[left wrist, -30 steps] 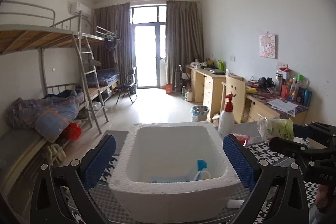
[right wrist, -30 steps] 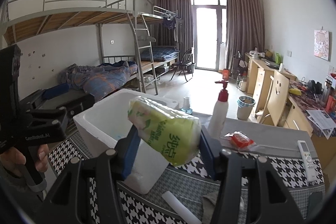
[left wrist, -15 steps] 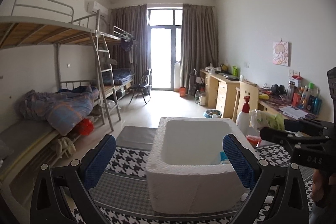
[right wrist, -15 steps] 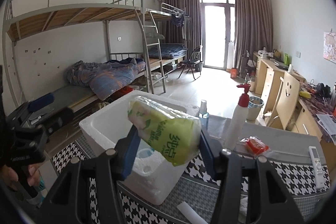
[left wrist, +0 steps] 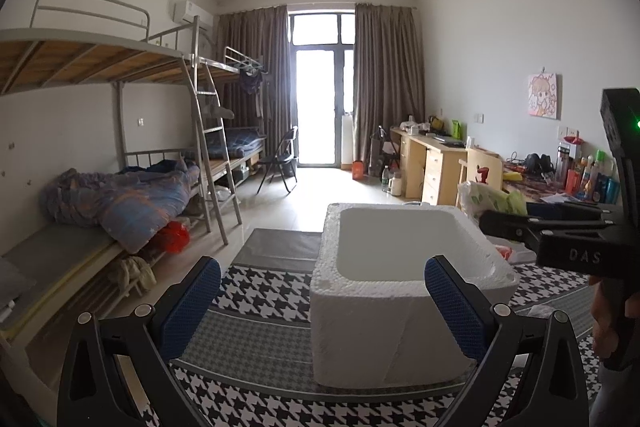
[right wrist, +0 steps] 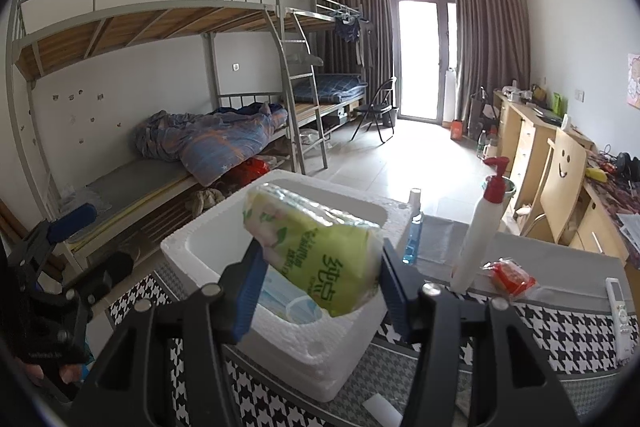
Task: Organize soft objects
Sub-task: 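Lower the green tissue pack into the foam box and open the right tool, then move both tools back from the foam box toward the table items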
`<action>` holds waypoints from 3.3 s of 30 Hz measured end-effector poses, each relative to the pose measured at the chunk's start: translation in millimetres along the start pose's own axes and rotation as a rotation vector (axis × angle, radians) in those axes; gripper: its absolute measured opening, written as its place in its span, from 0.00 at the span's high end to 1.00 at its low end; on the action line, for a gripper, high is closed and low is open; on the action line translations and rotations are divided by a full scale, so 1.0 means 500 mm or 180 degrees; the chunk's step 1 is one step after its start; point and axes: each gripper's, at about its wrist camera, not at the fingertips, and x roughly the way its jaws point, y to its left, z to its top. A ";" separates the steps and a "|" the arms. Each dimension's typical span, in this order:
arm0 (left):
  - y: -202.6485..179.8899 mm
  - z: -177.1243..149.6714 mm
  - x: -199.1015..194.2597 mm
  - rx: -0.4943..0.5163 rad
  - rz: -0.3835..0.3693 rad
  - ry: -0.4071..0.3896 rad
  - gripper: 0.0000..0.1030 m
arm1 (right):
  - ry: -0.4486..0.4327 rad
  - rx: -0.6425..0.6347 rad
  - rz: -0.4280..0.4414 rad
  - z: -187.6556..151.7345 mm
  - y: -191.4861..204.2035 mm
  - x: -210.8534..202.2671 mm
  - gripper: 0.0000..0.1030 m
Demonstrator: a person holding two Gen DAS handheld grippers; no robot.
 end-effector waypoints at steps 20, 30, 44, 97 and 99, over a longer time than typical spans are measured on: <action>0.012 -0.034 -0.008 -0.0019 0.0001 0.0088 0.01 | 0.0186 -0.0043 0.0125 0.009 0.014 0.062 0.37; 0.010 -0.031 -0.001 -0.0031 0.0004 0.0103 0.01 | 0.0104 -0.0059 0.0127 0.007 0.012 0.046 0.16; -0.002 -0.029 -0.007 -0.0020 -0.0053 0.0114 0.01 | -0.0083 -0.0061 0.0119 0.014 0.013 -0.007 0.08; -0.162 -0.003 -0.076 0.0154 -0.0575 -0.0044 0.01 | -0.0547 0.0129 -0.0299 -0.092 -0.119 -0.216 0.01; -0.169 -0.004 -0.076 0.0152 -0.0618 -0.0037 0.01 | -0.0552 0.0147 -0.0324 -0.098 -0.125 -0.223 0.01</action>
